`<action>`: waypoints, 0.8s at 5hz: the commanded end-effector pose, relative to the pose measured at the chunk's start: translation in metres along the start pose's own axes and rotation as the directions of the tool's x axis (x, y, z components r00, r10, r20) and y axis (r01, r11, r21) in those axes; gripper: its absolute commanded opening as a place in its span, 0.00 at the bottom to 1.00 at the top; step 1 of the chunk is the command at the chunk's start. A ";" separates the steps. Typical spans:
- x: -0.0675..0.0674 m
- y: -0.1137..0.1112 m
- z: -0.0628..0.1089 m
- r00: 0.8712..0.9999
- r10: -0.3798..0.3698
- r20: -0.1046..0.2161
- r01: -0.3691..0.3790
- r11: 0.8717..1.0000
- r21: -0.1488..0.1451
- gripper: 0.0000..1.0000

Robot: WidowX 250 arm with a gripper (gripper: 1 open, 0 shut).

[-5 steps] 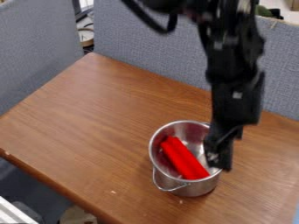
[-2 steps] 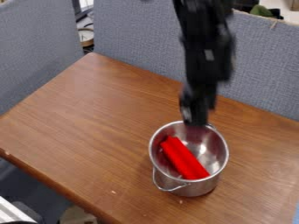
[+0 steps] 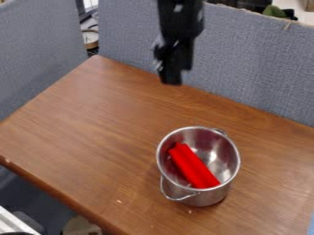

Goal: Put the red object in the metal pot

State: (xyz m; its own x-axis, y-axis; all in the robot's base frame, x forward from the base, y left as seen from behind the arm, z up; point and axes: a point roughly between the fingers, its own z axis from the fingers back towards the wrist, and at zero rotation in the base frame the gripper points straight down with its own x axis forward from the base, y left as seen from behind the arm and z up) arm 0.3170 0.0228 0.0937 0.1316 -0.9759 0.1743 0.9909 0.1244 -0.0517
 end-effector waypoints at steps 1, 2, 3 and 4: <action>-0.017 -0.010 -0.016 0.999 0.027 0.017 -0.028 0.997 0.065 0.00; -0.017 -0.024 -0.029 0.998 0.062 0.011 -0.063 0.995 0.075 0.00; 0.014 -0.040 -0.032 0.998 0.050 -0.024 -0.048 0.996 0.073 0.00; 0.048 -0.048 -0.053 0.998 0.051 -0.039 -0.048 0.996 0.077 0.00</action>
State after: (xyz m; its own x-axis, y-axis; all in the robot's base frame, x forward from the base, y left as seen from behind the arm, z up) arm 0.2717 -0.0428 0.0454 0.1707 -0.9770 0.1280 0.9853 0.1705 -0.0126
